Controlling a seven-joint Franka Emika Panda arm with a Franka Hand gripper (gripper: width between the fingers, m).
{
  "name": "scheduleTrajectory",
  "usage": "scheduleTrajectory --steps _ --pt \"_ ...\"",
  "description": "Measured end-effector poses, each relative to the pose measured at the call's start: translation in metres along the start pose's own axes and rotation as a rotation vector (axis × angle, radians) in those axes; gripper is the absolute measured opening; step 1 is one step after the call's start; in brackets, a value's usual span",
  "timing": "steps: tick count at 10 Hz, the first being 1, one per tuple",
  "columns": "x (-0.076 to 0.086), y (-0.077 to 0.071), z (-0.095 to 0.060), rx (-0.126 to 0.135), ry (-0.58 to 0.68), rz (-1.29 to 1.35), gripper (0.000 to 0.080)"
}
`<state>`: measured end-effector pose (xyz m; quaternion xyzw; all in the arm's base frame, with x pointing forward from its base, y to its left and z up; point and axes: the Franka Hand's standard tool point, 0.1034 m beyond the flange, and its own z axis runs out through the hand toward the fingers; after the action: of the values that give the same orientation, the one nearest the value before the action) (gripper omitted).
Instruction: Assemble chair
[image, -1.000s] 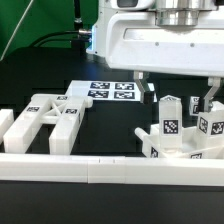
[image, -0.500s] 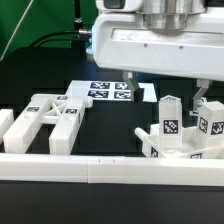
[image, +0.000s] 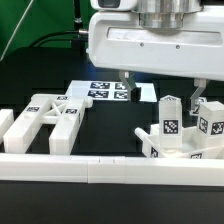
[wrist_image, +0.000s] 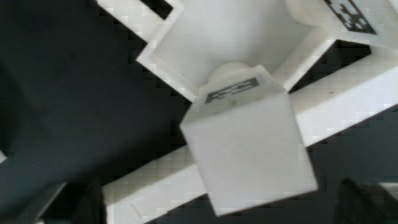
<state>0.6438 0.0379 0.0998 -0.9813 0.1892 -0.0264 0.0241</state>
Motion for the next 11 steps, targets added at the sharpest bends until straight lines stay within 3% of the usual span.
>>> scheduleTrajectory --steps 6,9,11 --pt "0.001 0.003 0.003 -0.027 0.016 -0.353 0.0648" --pt "-0.008 -0.012 0.012 -0.020 0.003 -0.273 0.0648" --pt "-0.007 -0.010 0.013 -0.020 0.003 -0.263 0.0648"
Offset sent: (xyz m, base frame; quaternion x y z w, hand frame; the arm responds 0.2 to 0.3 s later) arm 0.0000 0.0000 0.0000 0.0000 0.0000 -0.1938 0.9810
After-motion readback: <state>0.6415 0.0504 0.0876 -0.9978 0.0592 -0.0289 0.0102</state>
